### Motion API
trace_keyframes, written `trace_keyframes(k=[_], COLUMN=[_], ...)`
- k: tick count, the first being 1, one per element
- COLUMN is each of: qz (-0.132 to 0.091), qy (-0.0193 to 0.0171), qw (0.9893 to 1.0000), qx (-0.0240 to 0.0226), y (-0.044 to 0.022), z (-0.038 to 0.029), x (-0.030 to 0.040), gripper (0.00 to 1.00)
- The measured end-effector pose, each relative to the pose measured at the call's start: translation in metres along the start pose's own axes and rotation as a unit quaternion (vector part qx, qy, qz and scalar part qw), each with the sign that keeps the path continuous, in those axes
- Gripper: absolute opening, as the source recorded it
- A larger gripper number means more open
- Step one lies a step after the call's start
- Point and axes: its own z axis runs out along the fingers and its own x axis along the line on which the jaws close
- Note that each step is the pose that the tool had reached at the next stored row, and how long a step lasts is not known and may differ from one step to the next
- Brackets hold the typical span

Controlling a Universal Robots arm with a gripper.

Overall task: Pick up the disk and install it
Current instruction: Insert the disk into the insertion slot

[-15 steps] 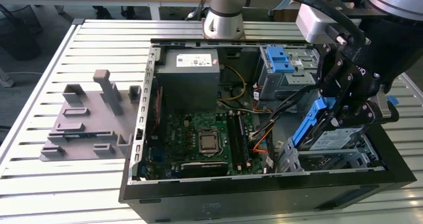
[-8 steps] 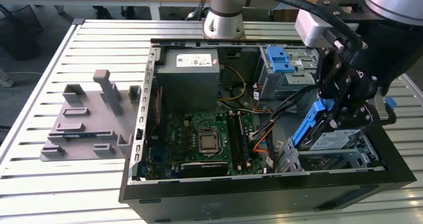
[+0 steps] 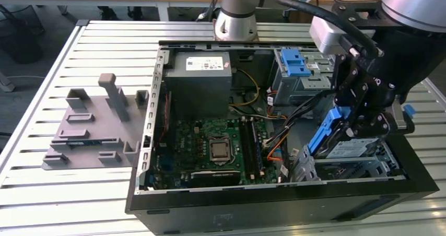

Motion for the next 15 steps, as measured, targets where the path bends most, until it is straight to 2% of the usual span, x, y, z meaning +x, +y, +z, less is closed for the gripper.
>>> trace_keyframes(k=[15], qz=[0.0], qy=[0.0], qw=[1.0], qx=[0.0], y=[0.0], z=[0.0088], x=[-0.0002], gripper=[0.36])
